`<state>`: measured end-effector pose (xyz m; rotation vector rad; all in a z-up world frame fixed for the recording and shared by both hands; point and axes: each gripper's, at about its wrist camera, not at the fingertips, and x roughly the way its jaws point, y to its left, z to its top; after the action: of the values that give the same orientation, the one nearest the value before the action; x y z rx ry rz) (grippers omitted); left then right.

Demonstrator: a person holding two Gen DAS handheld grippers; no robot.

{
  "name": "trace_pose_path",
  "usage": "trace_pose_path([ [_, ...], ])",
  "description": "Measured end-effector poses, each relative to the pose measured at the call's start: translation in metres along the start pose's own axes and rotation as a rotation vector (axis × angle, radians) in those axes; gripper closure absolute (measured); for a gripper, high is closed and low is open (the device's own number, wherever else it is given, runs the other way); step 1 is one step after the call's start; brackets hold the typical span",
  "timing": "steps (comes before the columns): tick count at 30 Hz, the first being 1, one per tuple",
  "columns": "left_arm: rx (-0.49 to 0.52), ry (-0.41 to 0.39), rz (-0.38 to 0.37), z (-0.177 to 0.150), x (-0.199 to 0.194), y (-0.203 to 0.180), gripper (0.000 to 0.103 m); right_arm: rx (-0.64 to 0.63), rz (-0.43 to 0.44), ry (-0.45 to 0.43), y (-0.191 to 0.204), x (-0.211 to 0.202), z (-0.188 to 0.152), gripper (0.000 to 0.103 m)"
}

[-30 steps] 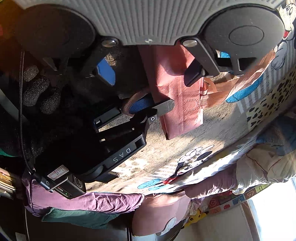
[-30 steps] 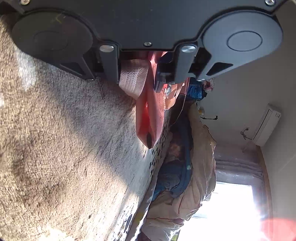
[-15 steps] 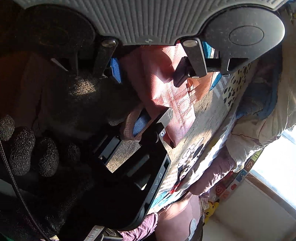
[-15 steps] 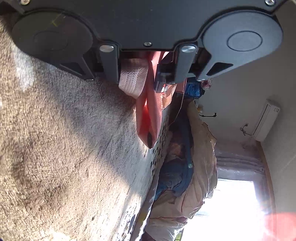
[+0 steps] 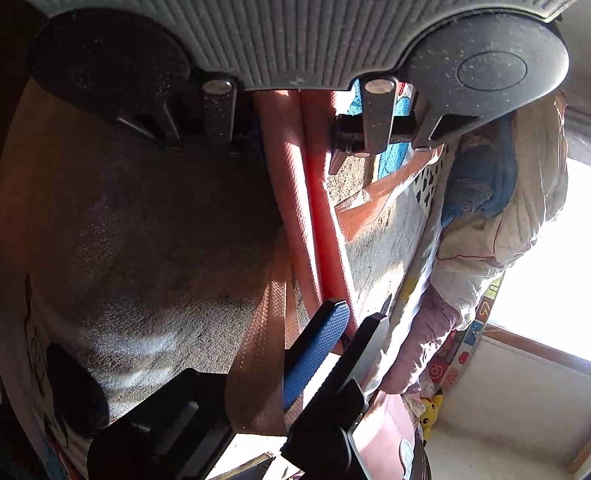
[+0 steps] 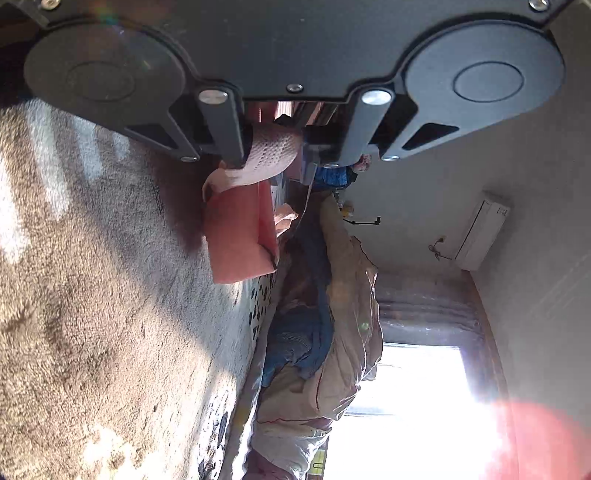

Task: Fold shopping bag

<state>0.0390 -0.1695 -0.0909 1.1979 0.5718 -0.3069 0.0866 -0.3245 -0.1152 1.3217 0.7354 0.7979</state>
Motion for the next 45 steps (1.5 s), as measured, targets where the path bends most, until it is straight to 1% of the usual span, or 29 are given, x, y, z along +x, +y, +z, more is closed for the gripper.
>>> trace_pose_path([
  [3, -0.019, -0.004, 0.000, 0.001, -0.001, 0.001, 0.072, -0.018, -0.065, -0.021, -0.005, -0.006, -0.003, 0.091],
  [6, -0.026, -0.002, -0.007, 0.003, -0.001, 0.003, 0.072, -0.082, -0.062, -0.024, 0.002, -0.012, -0.005, 0.091],
  [7, -0.005, -0.011, -0.003, 0.005, -0.001, 0.001, 0.072, -0.195, -0.078, -0.009, 0.017, -0.008, -0.007, 0.091],
  [9, 0.053, -0.020, 0.018, 0.011, 0.001, -0.009, 0.072, -0.426, -0.112, 0.025, 0.043, -0.003, -0.016, 0.087],
  [10, 0.058, -0.024, 0.023, 0.012, 0.001, -0.011, 0.073, -0.496, -0.127, 0.033, 0.050, 0.002, -0.021, 0.086],
  [12, 0.056, -0.034, 0.034, 0.011, 0.001, -0.014, 0.075, -0.558, -0.143, 0.022, 0.055, 0.009, -0.024, 0.086],
  [14, 0.039, -0.044, 0.036, 0.009, 0.001, -0.014, 0.075, -0.651, -0.187, 0.007, 0.063, 0.017, -0.024, 0.086],
  [15, 0.034, -0.047, 0.035, 0.009, 0.001, -0.013, 0.075, -0.740, -0.227, -0.011, 0.071, 0.019, -0.027, 0.085],
  [16, 0.031, -0.050, 0.031, 0.008, 0.001, -0.012, 0.075, -0.790, -0.253, -0.017, 0.074, 0.020, -0.028, 0.079],
  [17, 0.022, -0.055, 0.026, 0.008, 0.001, -0.010, 0.075, -0.854, -0.270, 0.001, 0.079, 0.024, -0.030, 0.069],
  [18, 0.013, -0.060, 0.021, 0.007, 0.001, -0.009, 0.075, -0.919, -0.287, 0.022, 0.084, 0.028, -0.032, 0.063],
  [21, -0.010, -0.077, 0.020, 0.004, 0.001, -0.007, 0.075, -1.054, -0.334, 0.078, 0.089, 0.029, -0.034, 0.063],
  [23, -0.022, -0.084, 0.014, 0.003, 0.002, -0.005, 0.075, -1.157, -0.359, 0.140, 0.089, 0.026, -0.037, 0.064],
  [24, -0.028, -0.086, 0.008, 0.003, 0.003, -0.003, 0.075, -1.172, -0.361, 0.168, 0.088, 0.022, -0.038, 0.063],
  [25, -0.038, -0.087, -0.001, 0.002, 0.004, -0.001, 0.075, -1.160, -0.322, 0.167, 0.089, 0.013, -0.040, 0.067],
  [26, -0.045, -0.089, -0.007, 0.002, 0.005, 0.000, 0.075, -1.079, -0.203, 0.126, 0.092, 0.000, -0.034, 0.067],
  [27, -0.047, -0.090, -0.008, 0.002, 0.006, 0.001, 0.075, -0.993, -0.126, 0.091, 0.092, -0.009, -0.027, 0.067],
  [29, -0.051, -0.090, -0.008, 0.004, 0.008, 0.002, 0.075, -0.893, -0.112, 0.034, 0.085, -0.019, -0.017, 0.068],
  [30, -0.057, -0.092, -0.009, 0.003, 0.007, 0.002, 0.075, -0.843, -0.111, 0.026, 0.078, -0.021, -0.011, 0.069],
  [32, -0.092, -0.106, -0.017, 0.003, 0.007, 0.008, 0.074, -0.771, -0.124, 0.010, 0.065, -0.020, -0.005, 0.071],
  [33, -0.101, -0.106, -0.018, 0.003, 0.008, 0.009, 0.072, -0.765, -0.149, 0.007, 0.062, -0.017, -0.004, 0.071],
  [35, -0.127, -0.118, -0.013, 0.002, 0.006, 0.013, 0.072, -0.757, -0.202, 0.004, 0.055, -0.010, -0.002, 0.083],
  [36, -0.117, -0.131, -0.012, 0.000, 0.002, 0.011, 0.070, -0.753, -0.229, 0.002, 0.051, -0.007, -0.001, 0.087],
  [37, -0.107, -0.144, -0.012, -0.002, -0.001, 0.009, 0.068, -0.749, -0.255, 0.000, 0.048, -0.003, 0.000, 0.100],
  [39, -0.086, -0.169, -0.010, -0.005, -0.009, 0.005, 0.064, -0.741, -0.308, -0.003, 0.041, 0.004, 0.002, 0.101],
  [41, -0.066, -0.195, -0.009, -0.009, -0.016, 0.000, 0.060, -0.703, -0.330, -0.027, 0.035, 0.002, 0.008, 0.101],
  [42, -0.056, -0.207, -0.009, -0.011, -0.020, -0.002, 0.055, -0.692, -0.331, -0.034, 0.033, 0.003, 0.011, 0.101],
  [44, -0.036, -0.229, -0.020, -0.016, -0.027, -0.002, 0.050, -0.676, -0.352, -0.041, 0.029, 0.006, 0.015, 0.101],
  [45, -0.026, -0.239, -0.032, -0.019, -0.030, -0.001, 0.046, -0.660, -0.357, -0.039, 0.026, 0.007, 0.017, 0.101],
])
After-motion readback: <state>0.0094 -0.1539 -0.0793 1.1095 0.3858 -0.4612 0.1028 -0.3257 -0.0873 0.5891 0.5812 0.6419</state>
